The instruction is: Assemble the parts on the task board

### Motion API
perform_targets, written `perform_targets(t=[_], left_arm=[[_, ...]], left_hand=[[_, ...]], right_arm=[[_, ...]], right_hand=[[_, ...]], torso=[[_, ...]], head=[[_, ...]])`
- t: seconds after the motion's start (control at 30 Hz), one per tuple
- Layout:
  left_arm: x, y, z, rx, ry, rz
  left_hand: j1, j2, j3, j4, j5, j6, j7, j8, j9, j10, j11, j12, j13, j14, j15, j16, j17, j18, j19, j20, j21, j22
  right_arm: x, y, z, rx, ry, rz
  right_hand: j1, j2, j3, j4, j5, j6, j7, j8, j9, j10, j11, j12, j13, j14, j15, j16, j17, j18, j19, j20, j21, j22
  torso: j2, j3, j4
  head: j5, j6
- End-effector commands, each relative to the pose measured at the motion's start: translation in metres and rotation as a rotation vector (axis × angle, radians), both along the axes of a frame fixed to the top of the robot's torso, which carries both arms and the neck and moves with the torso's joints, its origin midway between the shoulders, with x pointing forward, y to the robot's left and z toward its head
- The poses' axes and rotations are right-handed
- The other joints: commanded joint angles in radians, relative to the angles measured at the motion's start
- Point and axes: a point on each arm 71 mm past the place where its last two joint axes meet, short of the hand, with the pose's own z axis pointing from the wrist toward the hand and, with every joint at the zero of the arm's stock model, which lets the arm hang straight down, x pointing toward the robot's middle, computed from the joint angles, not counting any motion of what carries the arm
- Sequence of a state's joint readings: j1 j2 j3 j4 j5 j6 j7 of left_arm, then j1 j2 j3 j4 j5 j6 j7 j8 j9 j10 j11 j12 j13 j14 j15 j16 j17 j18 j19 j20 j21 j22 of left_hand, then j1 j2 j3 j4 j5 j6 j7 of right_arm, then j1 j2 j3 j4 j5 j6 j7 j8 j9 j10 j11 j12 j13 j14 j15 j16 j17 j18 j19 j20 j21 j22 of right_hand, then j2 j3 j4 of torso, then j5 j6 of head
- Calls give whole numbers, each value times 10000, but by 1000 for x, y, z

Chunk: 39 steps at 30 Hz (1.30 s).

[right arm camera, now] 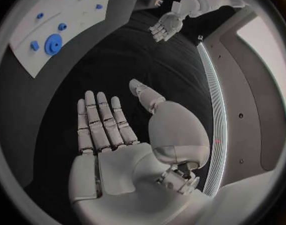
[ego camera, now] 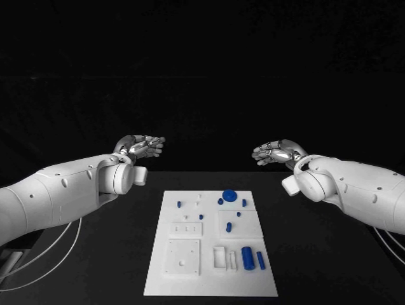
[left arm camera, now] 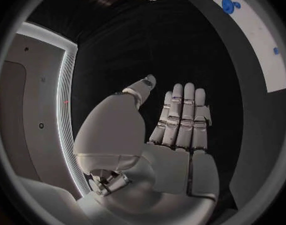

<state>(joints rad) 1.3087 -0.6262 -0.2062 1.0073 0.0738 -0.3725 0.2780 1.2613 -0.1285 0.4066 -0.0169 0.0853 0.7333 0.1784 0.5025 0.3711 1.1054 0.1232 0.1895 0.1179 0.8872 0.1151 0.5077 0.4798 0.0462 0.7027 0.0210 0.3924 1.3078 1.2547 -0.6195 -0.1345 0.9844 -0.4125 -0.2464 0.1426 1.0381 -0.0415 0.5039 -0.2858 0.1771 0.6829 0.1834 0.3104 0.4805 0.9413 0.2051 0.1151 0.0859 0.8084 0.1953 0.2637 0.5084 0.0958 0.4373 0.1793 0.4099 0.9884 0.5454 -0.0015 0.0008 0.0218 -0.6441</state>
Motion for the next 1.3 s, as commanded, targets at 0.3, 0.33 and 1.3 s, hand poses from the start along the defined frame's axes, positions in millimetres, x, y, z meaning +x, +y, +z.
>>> perform_targets(t=[0.3,0.33,1.3], left_arm=[[-20,-8,2,-134,-35,-1402],[-22,-9,2,-173,-29,-1495],[-73,-46,17,-886,101,-3351]], left_hand=[[-370,424,-29,-1412,374,869,-174,-478,27,1338,-396,4,453,2280,-1159,1643,1551,260,1849,-952,1818,253],[-429,425,2,-1504,374,890,-175,-532,38,1359,-400,-45,481,2315,-1227,1801,1700,248,1905,-1027,1982,250],[-1217,346,443,-2154,303,985,-138,-1013,293,1455,-433,-604,796,2336,-1423,2990,2695,124,1918,-1477,3312,196]], right_arm=[[1,23,5,-4162,-2300,2028],[1,25,5,-4452,-2426,2192],[-7,90,5,-9221,-4963,4472]], right_hand=[[865,-403,943,-56,-68,1692,-57,400,-55,2110,-994,242,323,5361,-2012,3180,1996,1660,5866,-781,2166,253],[971,-513,831,-27,-26,1738,-74,405,-52,2176,-1080,241,335,6052,-2114,3869,2378,1660,6604,-1065,2665,467],[1129,-1019,749,-76,430,1538,-103,53,-134,1623,-864,-523,5,5447,-1920,7826,4036,1660,8561,-2439,4428,1564]], torso=[[251,24,20],[291,29,27],[1699,-26,424]], head=[[-50,81],[-65,98],[-182,591]])
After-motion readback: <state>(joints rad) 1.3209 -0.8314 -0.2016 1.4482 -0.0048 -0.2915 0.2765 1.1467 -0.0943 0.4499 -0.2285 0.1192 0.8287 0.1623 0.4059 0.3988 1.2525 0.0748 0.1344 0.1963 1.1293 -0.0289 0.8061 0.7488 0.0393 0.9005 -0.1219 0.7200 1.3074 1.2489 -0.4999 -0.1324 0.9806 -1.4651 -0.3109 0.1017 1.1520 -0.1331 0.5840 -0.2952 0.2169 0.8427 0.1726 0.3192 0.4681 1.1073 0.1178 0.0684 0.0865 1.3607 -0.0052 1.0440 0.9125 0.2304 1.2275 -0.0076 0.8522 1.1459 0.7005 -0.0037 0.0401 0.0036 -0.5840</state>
